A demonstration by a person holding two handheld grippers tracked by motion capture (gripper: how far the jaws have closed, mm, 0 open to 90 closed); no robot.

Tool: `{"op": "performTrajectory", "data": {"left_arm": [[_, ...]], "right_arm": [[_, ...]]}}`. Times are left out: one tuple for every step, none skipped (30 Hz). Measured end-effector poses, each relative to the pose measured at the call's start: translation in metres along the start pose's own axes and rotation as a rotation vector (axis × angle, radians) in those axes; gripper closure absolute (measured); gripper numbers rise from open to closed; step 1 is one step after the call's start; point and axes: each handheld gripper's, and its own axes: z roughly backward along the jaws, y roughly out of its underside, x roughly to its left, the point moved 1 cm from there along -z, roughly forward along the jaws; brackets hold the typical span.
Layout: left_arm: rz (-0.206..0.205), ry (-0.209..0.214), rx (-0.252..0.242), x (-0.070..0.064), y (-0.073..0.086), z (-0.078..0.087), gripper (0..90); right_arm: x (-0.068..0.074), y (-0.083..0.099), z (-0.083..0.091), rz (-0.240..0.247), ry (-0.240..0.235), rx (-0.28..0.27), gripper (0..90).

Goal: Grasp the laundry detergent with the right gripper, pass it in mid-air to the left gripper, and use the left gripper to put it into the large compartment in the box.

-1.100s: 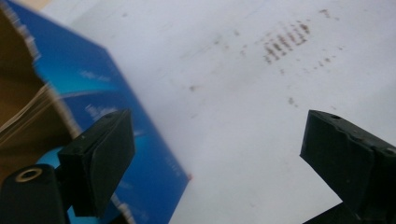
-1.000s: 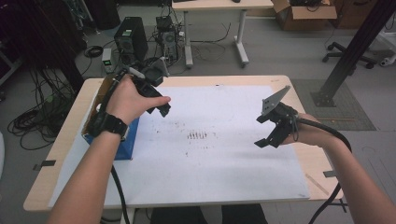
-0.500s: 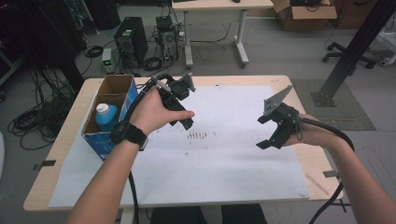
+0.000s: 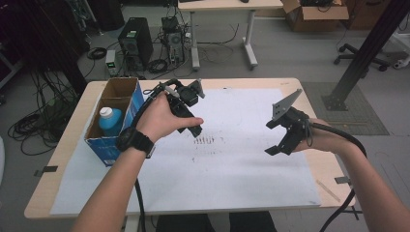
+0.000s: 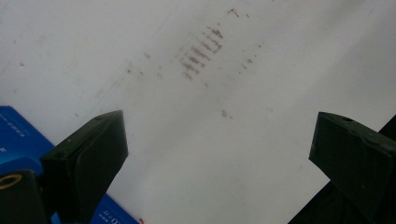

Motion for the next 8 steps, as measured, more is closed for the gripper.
{"op": "performTrajectory", "data": {"left_arm": [[-0.002,0.001,0.000,0.0000,0.0003,0.0003,4.8],[-0.003,0.000,0.000,0.0001,0.0007,0.0005,4.8],[-0.001,0.001,-0.001,0.0000,0.0011,0.0005,4.8],[0.000,-0.001,0.000,0.0003,0.0016,0.0007,4.8],[-0.001,-0.002,0.001,0.0005,0.0022,0.0011,4.8],[-0.002,0.000,-0.001,0.0007,0.0029,0.0014,4.8],[-0.003,0.001,-0.001,0.0009,0.0034,0.0018,4.7],[-0.003,0.001,-0.002,0.0012,0.0040,0.0021,4.7]], "right_arm": [[0.0005,-0.0004,0.0000,-0.002,0.001,0.001,2.7],[0.0008,-0.0008,-0.0001,0.000,0.000,-0.001,2.7],[0.0011,-0.0013,-0.0001,0.003,-0.001,0.001,2.9],[0.0015,-0.0016,-0.0001,0.003,0.000,0.001,2.7],[0.0016,-0.0020,-0.0004,0.007,0.000,-0.001,2.7],[0.0018,-0.0023,-0.0005,0.008,-0.002,0.000,2.8],[0.0019,-0.0025,-0.0007,0.008,-0.001,0.002,2.7],[0.0018,-0.0028,-0.0009,0.009,-0.001,0.002,2.7]]}}
